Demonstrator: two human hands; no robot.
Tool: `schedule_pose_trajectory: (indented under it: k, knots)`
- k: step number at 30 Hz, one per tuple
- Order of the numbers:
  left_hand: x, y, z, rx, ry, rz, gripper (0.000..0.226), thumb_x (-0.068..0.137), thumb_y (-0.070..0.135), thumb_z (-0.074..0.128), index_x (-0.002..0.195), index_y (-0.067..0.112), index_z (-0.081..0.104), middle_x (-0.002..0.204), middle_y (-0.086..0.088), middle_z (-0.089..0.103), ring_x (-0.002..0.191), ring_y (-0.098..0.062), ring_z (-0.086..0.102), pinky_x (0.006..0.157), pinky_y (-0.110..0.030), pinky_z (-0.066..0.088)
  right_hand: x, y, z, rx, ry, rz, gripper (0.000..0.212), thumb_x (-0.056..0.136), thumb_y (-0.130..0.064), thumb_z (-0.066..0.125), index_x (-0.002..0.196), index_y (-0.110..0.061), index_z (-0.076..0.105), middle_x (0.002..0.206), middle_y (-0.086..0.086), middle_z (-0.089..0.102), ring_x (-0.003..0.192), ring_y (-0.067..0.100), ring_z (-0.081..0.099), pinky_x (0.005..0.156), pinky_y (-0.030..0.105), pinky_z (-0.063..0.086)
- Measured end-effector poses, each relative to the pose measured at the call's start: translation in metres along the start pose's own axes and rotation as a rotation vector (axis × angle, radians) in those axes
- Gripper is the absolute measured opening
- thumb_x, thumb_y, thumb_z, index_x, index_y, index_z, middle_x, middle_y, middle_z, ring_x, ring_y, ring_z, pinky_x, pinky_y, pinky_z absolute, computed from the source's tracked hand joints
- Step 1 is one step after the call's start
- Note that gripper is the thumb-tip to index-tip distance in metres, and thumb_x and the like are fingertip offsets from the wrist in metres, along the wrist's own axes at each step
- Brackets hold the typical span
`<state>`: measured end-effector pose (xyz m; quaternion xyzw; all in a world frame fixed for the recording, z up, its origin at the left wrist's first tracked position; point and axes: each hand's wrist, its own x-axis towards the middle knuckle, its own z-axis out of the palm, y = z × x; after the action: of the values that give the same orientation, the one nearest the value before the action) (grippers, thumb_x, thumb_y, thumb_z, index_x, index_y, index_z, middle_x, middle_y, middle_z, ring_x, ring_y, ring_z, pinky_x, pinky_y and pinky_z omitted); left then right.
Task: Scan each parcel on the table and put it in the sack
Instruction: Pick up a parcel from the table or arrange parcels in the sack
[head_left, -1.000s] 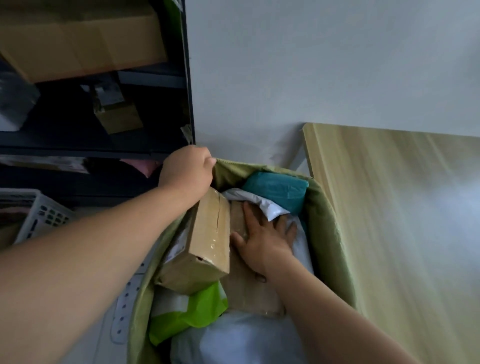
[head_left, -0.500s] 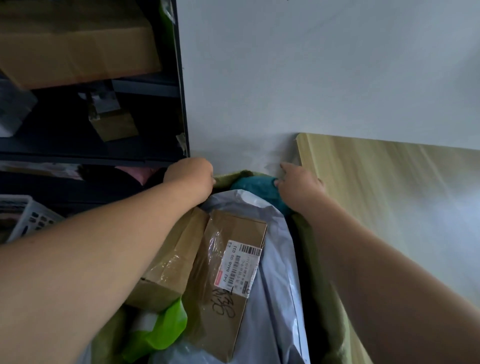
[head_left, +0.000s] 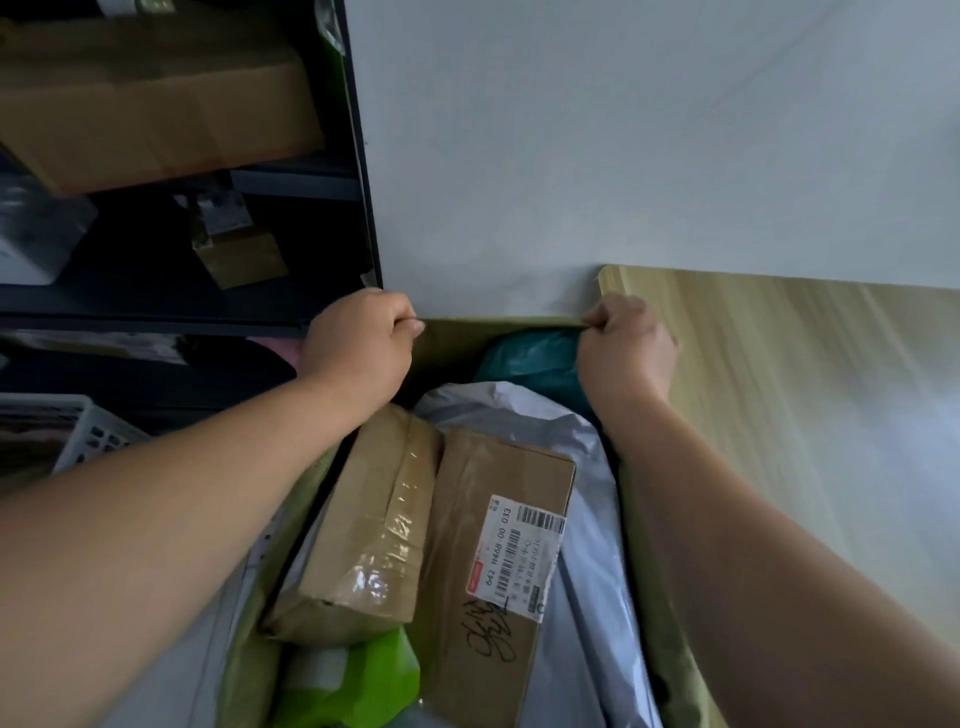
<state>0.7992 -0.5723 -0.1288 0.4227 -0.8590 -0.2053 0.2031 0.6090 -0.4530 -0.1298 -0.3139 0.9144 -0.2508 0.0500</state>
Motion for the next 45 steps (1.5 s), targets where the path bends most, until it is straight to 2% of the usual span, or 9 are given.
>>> schedule_pose_trajectory:
  k: [7, 12, 16, 21, 24, 27, 30, 37, 45]
  knots:
    - [-0.009, 0.003, -0.01, 0.156, -0.078, -0.092, 0.019, 0.097, 0.024, 0.05, 0.093, 0.013, 0.065, 0.091, -0.005, 0.062, 0.081, -0.023, 0.055, 0.066, -0.033, 0.041, -0.02, 0.0, -0.004, -0.249, -0.086, -0.187, 0.015, 0.085, -0.002, 0.05, 0.082, -0.017, 0.053, 0.093, 0.002, 0.058, 0.083, 0.024, 0.048, 0.077, 0.033, 0.024]
    - [-0.02, -0.004, -0.024, 0.179, -0.25, -0.245, 0.043, 0.093, 0.032, 0.058, 0.133, 0.019, 0.047, 0.128, -0.008, 0.052, 0.113, -0.03, 0.053, 0.089, -0.041, 0.048, -0.043, -0.02, -0.014, -0.252, -0.242, -0.156, 0.036, 0.093, -0.021, 0.059, 0.129, -0.021, 0.056, 0.129, 0.007, 0.056, 0.122, 0.03, 0.047, 0.099, 0.042, 0.034]
    - [-0.058, -0.035, -0.046, 0.15, -0.239, -0.317, 0.063, 0.087, 0.042, 0.063, 0.14, 0.02, 0.039, 0.135, -0.009, 0.047, 0.116, -0.03, 0.051, 0.082, -0.036, 0.044, -0.111, -0.05, -0.018, -0.097, -0.244, -0.229, 0.052, 0.096, -0.036, 0.057, 0.145, -0.022, 0.045, 0.15, 0.008, 0.042, 0.138, 0.034, 0.033, 0.11, 0.046, 0.03]
    - [-0.126, -0.067, -0.053, 0.222, -0.456, -0.428, 0.063, 0.084, 0.064, 0.047, 0.127, 0.017, 0.049, 0.117, -0.009, 0.06, 0.101, -0.03, 0.058, 0.063, -0.029, 0.039, -0.217, -0.072, 0.019, -0.094, -0.588, -0.379, 0.07, 0.094, -0.064, 0.042, 0.155, -0.04, 0.02, 0.168, 0.0, 0.002, 0.152, 0.032, -0.007, 0.119, 0.056, 0.006]
    - [-0.151, -0.078, -0.048, 0.16, -0.549, -0.498, 0.065, 0.089, 0.065, 0.032, 0.117, 0.012, 0.056, 0.117, -0.013, 0.061, 0.104, -0.032, 0.058, 0.082, -0.036, 0.048, -0.242, -0.061, 0.044, -0.266, -0.704, -0.353, 0.078, 0.09, -0.071, 0.039, 0.152, -0.05, -0.001, 0.167, -0.004, -0.009, 0.15, 0.037, -0.018, 0.118, 0.062, -0.005]
    - [-0.167, -0.084, -0.046, 0.18, -0.625, -0.465, 0.054, 0.096, 0.056, 0.027, 0.116, 0.014, 0.056, 0.12, -0.01, 0.06, 0.106, -0.03, 0.057, 0.075, -0.031, 0.041, -0.249, -0.052, 0.061, -0.353, -0.691, -0.317, 0.08, 0.09, -0.07, 0.04, 0.149, -0.055, -0.013, 0.168, -0.002, -0.005, 0.149, 0.041, -0.018, 0.116, 0.065, -0.009]
    - [-0.183, -0.092, -0.049, 0.187, -0.687, -0.417, 0.025, 0.098, 0.031, 0.035, 0.086, 0.015, 0.051, 0.088, -0.005, 0.057, 0.08, -0.024, 0.056, 0.057, -0.029, 0.034, -0.252, -0.051, 0.076, -0.39, -0.685, -0.283, 0.077, 0.091, -0.071, 0.036, 0.146, -0.056, -0.016, 0.168, -0.001, -0.006, 0.148, 0.042, -0.021, 0.112, 0.067, -0.012]
    - [-0.166, -0.085, -0.084, -0.107, -0.226, -0.294, 0.031, 0.093, 0.019, 0.039, 0.063, 0.015, 0.034, 0.059, -0.002, 0.038, 0.051, -0.018, 0.036, 0.047, -0.029, 0.021, -0.237, -0.049, 0.088, -0.486, -0.693, -0.216, 0.066, 0.097, -0.066, 0.026, 0.151, -0.053, -0.011, 0.167, 0.0, -0.01, 0.148, 0.047, -0.017, 0.11, 0.074, -0.004]
    - [-0.171, -0.078, -0.097, -0.03, -0.305, -0.208, 0.011, 0.092, 0.024, 0.046, 0.087, 0.015, 0.051, 0.082, -0.003, 0.055, 0.07, -0.02, 0.051, 0.057, -0.032, 0.038, -0.232, -0.043, 0.049, -0.332, -0.668, -0.202, 0.075, 0.098, -0.054, 0.045, 0.156, -0.041, 0.0, 0.168, -0.002, -0.01, 0.151, 0.037, -0.013, 0.118, 0.066, 0.004]
